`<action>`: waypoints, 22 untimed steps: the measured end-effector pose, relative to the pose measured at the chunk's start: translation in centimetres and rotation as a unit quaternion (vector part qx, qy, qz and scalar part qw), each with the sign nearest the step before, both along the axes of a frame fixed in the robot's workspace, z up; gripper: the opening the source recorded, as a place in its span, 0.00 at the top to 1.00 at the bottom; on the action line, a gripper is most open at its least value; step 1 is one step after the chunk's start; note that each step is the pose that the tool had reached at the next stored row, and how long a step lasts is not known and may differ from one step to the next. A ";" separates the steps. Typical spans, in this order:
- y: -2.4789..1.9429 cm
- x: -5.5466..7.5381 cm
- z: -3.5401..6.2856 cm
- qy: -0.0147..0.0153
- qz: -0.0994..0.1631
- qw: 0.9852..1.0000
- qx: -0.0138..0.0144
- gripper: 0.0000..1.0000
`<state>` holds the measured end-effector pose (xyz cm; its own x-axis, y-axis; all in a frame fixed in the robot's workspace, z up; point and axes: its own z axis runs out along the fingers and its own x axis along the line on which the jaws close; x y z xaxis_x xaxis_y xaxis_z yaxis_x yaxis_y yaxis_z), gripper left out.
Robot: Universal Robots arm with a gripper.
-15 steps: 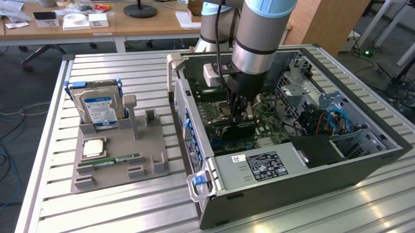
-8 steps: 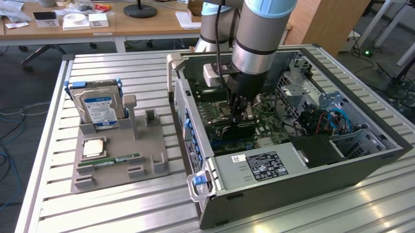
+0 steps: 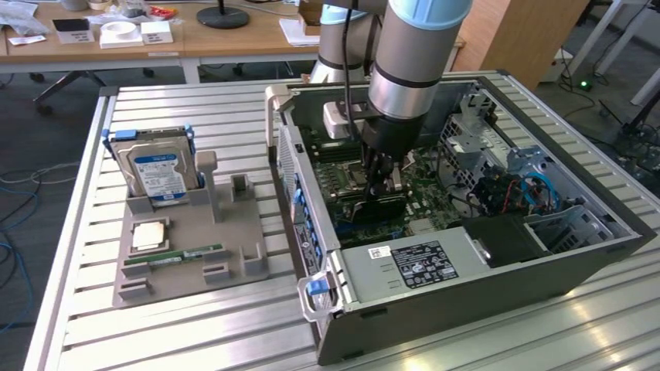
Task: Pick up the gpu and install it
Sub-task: 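Press down on the gpu until it lock into place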
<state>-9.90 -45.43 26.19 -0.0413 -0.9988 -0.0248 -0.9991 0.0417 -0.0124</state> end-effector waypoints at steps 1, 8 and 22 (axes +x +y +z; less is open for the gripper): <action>0.00 0.0 -0.03 0.000 0.000 1.000 0.000 0.89; 0.01 -0.1 -0.06 0.000 0.000 1.000 0.000 0.89; -0.09 -0.3 -0.10 -0.001 0.000 1.000 0.000 0.89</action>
